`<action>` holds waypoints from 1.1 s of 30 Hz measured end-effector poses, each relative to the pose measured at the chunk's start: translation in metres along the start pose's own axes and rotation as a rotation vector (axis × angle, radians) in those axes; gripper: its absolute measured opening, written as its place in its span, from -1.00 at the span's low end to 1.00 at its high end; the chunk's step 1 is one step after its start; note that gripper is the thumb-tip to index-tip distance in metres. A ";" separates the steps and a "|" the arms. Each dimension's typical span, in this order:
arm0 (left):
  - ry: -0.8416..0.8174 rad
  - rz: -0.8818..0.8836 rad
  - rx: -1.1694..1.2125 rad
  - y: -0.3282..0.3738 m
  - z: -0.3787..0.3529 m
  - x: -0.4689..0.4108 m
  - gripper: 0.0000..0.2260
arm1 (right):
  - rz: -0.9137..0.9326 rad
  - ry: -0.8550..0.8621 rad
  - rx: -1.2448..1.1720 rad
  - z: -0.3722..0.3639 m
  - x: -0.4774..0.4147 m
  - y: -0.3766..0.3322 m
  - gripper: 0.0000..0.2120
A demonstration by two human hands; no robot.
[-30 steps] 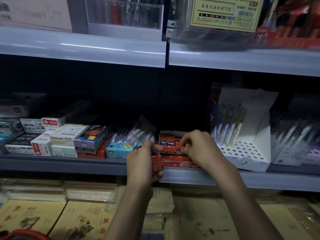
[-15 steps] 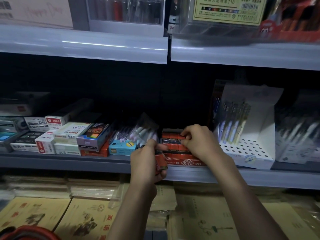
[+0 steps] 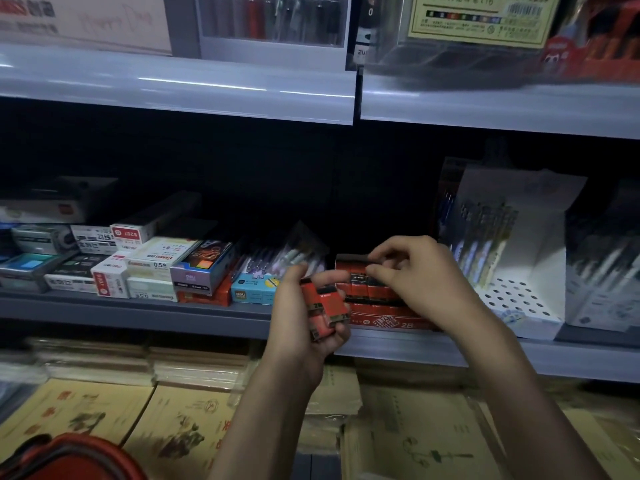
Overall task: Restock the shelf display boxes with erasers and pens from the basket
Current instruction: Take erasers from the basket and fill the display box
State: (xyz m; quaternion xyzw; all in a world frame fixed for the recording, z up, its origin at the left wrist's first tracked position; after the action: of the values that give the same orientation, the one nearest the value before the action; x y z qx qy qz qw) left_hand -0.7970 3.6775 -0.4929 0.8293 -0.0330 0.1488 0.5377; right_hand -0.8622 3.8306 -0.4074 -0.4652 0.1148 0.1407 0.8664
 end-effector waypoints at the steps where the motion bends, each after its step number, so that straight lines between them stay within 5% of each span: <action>1: -0.023 0.009 0.036 0.000 -0.002 -0.001 -0.49 | 0.008 -0.025 -0.063 0.002 0.008 -0.008 -0.92; 6: -0.015 0.028 0.139 0.001 -0.010 0.003 -0.65 | 0.032 -0.257 -0.327 -0.013 0.043 -0.049 -0.86; 12: 0.175 -0.070 -0.118 0.000 0.000 0.007 -0.73 | -0.060 -0.399 -0.224 -0.036 0.055 -0.044 -0.62; 23: 0.264 -0.224 -0.420 0.015 0.001 0.007 -0.73 | -0.103 -0.324 -0.355 -0.019 0.055 -0.029 -0.79; 29: 0.185 -0.212 -0.375 0.016 -0.003 0.008 -0.78 | -0.257 -0.027 -0.686 0.016 0.046 -0.007 -0.84; 33: 0.188 -0.219 -0.365 0.015 -0.002 0.008 -0.77 | -0.166 0.185 -0.382 0.048 0.029 0.010 -0.78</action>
State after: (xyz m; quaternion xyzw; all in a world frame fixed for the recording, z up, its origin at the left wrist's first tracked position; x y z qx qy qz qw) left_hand -0.7933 3.6741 -0.4767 0.6995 0.0808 0.1577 0.6923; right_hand -0.8355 3.8800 -0.3989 -0.6394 0.1266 0.0450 0.7571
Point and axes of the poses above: each hand's wrist, its own x-axis away from the middle knuckle, its own z-axis out of the back of the hand, y = z × x, the point moved 9 cm from there along -x, towards the middle knuckle, and after that the axes turned 15 degrees about -x, right-handed, at the moved point
